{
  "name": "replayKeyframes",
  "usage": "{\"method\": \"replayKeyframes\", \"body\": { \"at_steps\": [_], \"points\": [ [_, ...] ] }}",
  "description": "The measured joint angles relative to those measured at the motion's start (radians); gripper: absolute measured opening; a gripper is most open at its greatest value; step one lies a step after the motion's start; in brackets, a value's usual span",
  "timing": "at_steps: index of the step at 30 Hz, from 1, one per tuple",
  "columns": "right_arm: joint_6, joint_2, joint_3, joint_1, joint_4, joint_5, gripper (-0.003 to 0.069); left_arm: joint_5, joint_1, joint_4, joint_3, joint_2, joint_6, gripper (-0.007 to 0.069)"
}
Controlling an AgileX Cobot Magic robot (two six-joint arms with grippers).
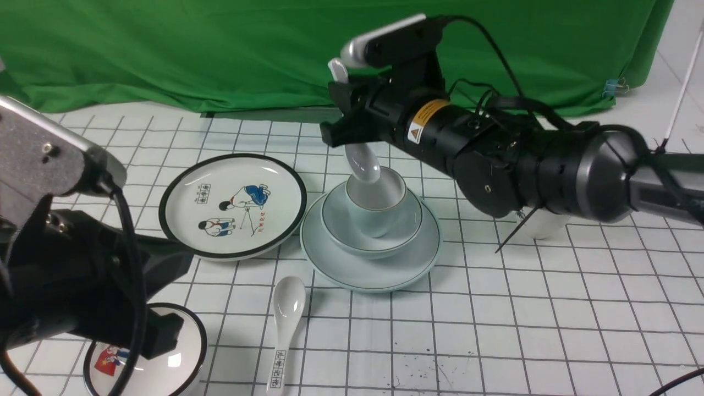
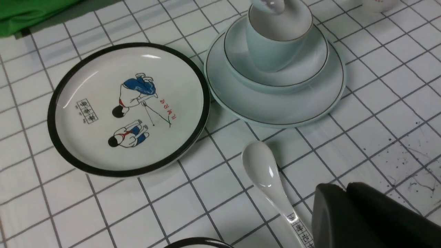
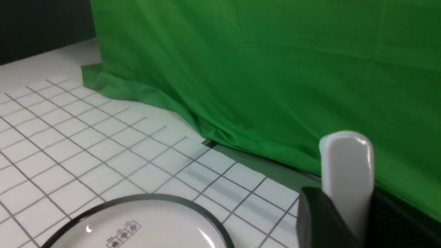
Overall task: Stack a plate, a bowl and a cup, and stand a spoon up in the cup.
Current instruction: Use the right arm to put the blue soup spoon into the blue teacup in the middle
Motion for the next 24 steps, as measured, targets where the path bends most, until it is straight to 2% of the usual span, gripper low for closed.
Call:
{"method": "replayKeyframes", "body": {
  "at_steps": [6, 11, 15, 19, 20, 24],
  "points": [
    [-0.024, 0.000, 0.000, -0.002, -0.001, 0.007, 0.0172, -0.045, 0.000, 0.008, 0.000, 0.000, 0.000, -0.0009],
    [-0.042, 0.001, 0.000, -0.003, -0.001, 0.107, 0.0172, -0.061, 0.000, 0.015, 0.000, 0.000, 0.000, -0.0009],
    [-0.044, 0.013, 0.000, -0.003, -0.001, 0.110, 0.0183, -0.062, 0.000, 0.015, 0.000, 0.000, 0.000, -0.0009],
    [-0.048, 0.029, 0.001, -0.003, -0.001, 0.098, 0.0258, -0.060, 0.000, 0.019, 0.000, 0.000, 0.000, -0.0009],
    [-0.048, 0.027, 0.001, -0.003, -0.001, 0.096, 0.0297, -0.053, 0.000, 0.019, 0.000, -0.002, -0.002, -0.0009],
    [-0.048, -0.018, 0.001, -0.003, -0.001, 0.145, 0.0349, -0.012, 0.000, 0.020, 0.000, -0.036, -0.053, -0.0009]
  ]
}}
